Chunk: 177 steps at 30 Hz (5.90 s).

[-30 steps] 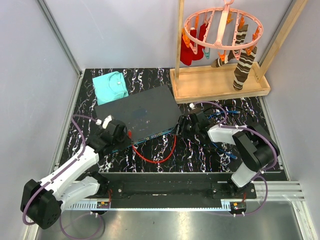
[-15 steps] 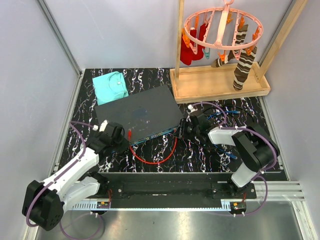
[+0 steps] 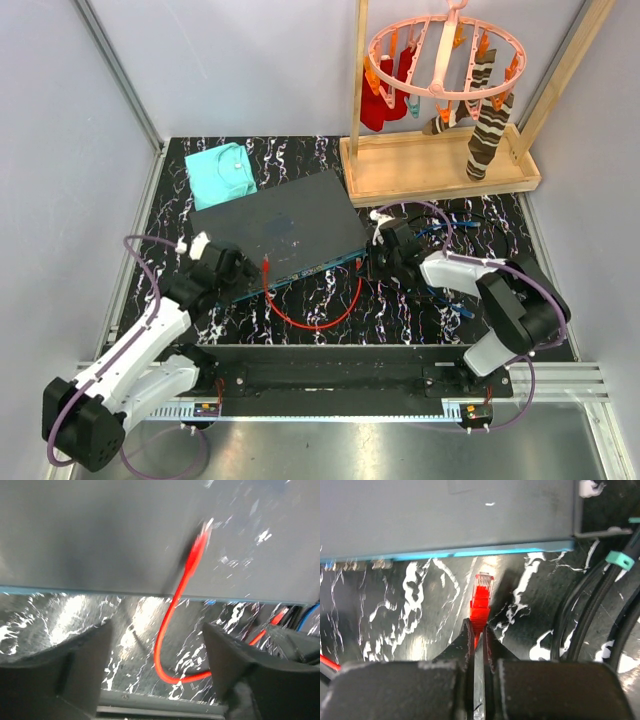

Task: Insert the plug into the switch port
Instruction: Adjust the switch port at the center of the board, then adjust the connector.

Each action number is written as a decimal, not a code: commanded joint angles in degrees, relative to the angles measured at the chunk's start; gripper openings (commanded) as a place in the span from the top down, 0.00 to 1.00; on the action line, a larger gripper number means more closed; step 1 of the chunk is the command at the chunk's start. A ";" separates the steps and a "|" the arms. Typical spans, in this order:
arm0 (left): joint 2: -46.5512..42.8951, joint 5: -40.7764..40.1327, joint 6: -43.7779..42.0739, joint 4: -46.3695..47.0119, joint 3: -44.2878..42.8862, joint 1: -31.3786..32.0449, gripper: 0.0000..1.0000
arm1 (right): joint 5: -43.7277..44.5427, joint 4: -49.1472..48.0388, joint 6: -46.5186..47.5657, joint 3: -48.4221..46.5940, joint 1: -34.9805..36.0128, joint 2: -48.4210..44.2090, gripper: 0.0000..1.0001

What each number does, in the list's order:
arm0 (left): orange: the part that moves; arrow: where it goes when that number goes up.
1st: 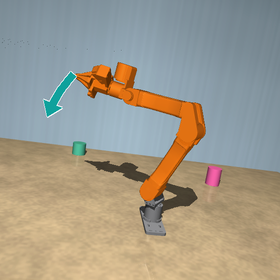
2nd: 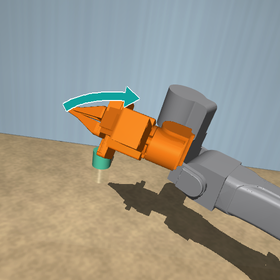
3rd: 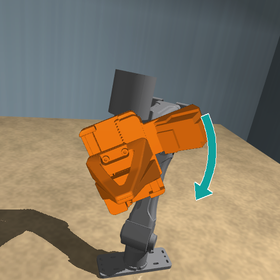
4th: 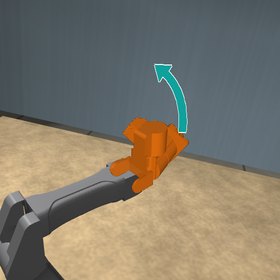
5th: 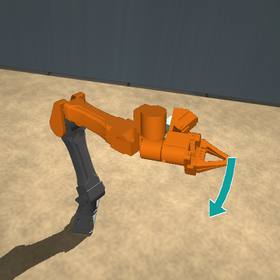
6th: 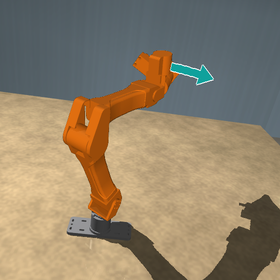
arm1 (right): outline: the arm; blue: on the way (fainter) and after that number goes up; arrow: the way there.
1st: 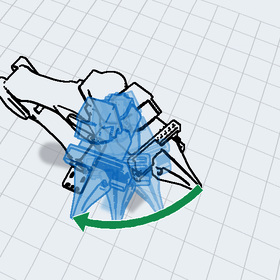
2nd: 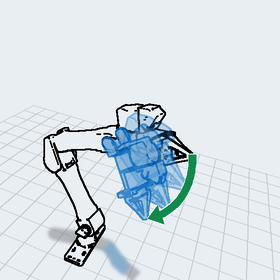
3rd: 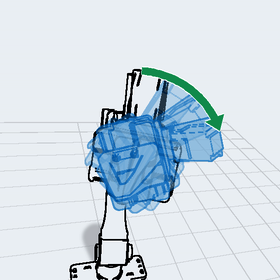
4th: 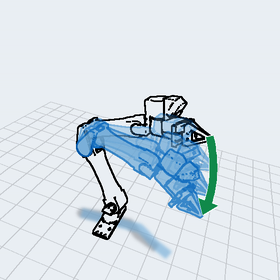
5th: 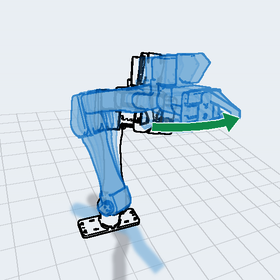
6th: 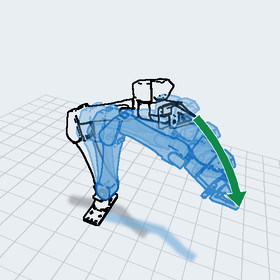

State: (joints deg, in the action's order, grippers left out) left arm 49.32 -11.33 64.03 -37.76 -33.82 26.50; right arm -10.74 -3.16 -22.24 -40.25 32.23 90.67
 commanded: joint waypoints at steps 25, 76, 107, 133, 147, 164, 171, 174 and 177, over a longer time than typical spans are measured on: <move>9.65 -2.91 -21.22 12.70 -2.30 -22.72 0.01 | 5.21 -2.28 7.21 -9.85 -0.59 3.87 1.00; 11.59 16.95 -5.41 19.38 3.50 -0.49 0.04 | -18.35 1.49 15.47 -13.89 19.18 6.26 1.00; -2.22 28.38 -18.32 26.06 -2.39 1.62 0.10 | -11.85 0.79 13.98 -16.00 23.49 0.29 1.00; 8.35 26.20 -15.62 23.08 -0.28 4.44 1.00 | -4.21 -9.31 8.45 -12.40 23.41 -2.25 0.97; -4.49 23.54 4.78 30.28 9.30 -0.31 1.00 | -1.47 -28.92 2.20 -3.34 23.41 -5.42 0.61; -5.64 23.81 9.36 36.18 11.59 -0.31 1.00 | -6.13 -30.06 1.06 -3.34 23.32 -2.25 0.67; -6.69 24.61 11.11 37.14 12.99 -0.31 1.00 | -6.14 -29.71 2.20 -3.79 23.32 -1.91 0.69; -7.22 24.52 11.12 36.97 12.91 -0.31 1.00 | -4.82 -30.06 1.94 -2.99 23.32 -2.08 0.67; -7.57 24.69 11.12 36.79 12.64 -0.31 1.00 | -2.80 -29.89 1.94 -2.38 23.32 -2.43 0.66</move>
State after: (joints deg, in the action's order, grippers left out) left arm 43.09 12.82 74.08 -4.84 -20.95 26.28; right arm -15.86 -29.82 -20.80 -43.38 55.40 88.20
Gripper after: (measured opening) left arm 0.068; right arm 0.336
